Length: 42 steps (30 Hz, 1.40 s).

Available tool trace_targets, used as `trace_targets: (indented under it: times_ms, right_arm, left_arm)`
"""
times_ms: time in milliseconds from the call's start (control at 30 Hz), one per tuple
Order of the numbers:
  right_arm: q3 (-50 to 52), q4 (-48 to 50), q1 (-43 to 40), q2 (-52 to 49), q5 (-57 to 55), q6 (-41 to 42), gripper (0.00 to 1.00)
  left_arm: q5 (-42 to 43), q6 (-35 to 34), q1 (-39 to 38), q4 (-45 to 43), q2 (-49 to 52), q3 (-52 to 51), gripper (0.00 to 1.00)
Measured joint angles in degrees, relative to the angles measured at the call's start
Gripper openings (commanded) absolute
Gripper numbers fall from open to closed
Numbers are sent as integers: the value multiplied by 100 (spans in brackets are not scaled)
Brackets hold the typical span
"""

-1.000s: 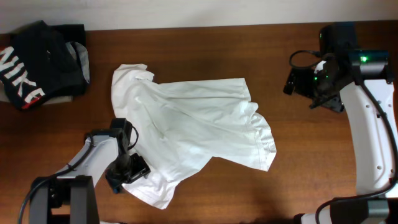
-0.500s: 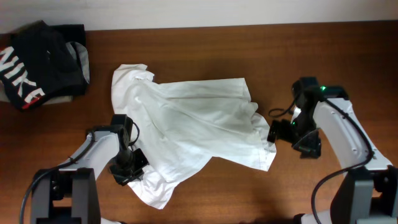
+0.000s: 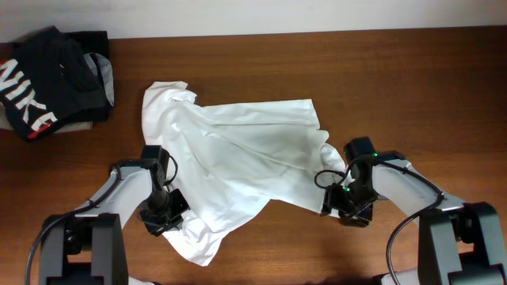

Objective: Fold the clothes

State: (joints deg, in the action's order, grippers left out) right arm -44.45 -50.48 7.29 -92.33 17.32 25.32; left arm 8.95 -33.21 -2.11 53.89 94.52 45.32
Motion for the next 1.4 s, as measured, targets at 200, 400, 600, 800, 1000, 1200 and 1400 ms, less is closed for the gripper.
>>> trace_targets:
  times_ms: [200, 400, 600, 800, 1000, 1200, 1400]
  right_arm:
    - [22, 317, 0, 2, 35, 20, 4]
    - [-186, 251, 0, 2, 35, 20, 4]
    - [-1340, -61, 0, 4, 17, 20, 4]
    - [-3134, 122, -426, 7, -42, 24, 4]
    - [-3239, 623, -723, -468, -326, 22, 5]
    - [-3239, 671, -715, -1209, -393, -28, 85]
    - [-3237, 219, -1043, -1209, -549, -345, 89]
  left_arm:
    - [0, 2, 0, 17, 0, 2, 1]
    - [-413, 173, 4, 595, 162, 190, 1]
    - [-879, 243, 4, 758, -577, 702, 1]
    - [-1119, 240, 4, -341, -1322, 1167, 1]
    - [-1222, 238, 4, -1611, -817, 1191, 1]
    - [-1325, 240, 4, -1814, -157, 1191, 1]
    - [-1392, 240, 4, -1818, -149, 1191, 1]
